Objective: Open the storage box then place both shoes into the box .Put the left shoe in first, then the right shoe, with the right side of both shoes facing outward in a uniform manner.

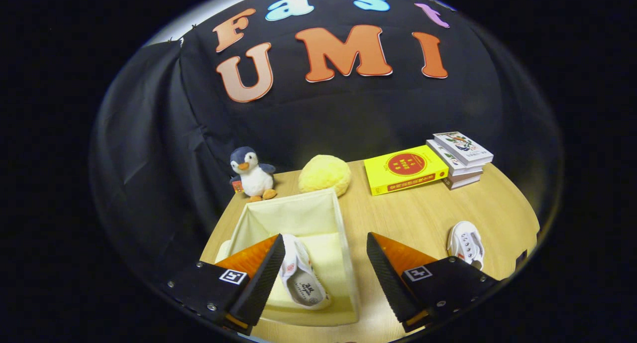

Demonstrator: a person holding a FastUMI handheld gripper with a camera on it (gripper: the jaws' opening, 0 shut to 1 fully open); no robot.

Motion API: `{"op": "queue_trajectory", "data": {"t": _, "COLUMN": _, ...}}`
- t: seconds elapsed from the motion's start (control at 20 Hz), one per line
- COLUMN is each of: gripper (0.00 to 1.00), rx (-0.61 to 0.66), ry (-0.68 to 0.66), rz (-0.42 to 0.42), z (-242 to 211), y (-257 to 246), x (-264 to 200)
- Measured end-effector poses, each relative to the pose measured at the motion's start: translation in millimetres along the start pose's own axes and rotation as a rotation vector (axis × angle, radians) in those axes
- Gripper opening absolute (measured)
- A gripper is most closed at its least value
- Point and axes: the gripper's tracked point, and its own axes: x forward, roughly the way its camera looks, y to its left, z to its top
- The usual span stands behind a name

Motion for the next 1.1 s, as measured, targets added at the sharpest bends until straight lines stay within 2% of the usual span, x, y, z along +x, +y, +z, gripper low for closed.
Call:
{"op": "queue_trajectory", "data": {"t": 0.3, "gripper": 0.99, "rx": 0.011, "ry": -0.024, "rz": -0.071, "z": 7.4, "y": -83.3, "x": -20.3}}
{"op": "queue_trajectory", "data": {"t": 0.65, "gripper": 0.99, "rx": 0.011, "ry": -0.006, "rz": -0.153, "z": -8.1, "y": -188.7, "x": -38.0}}
{"op": "queue_trajectory", "data": {"t": 0.95, "gripper": 0.99, "rx": 0.003, "ry": 0.022, "rz": -0.179, "z": -27.9, "y": -257.0, "x": -42.9}}
{"op": "queue_trajectory", "data": {"t": 1.1, "gripper": 0.99, "rx": 0.007, "ry": 0.068, "rz": -0.178, "z": -51.5, "y": -279.4, "x": -38.4}}
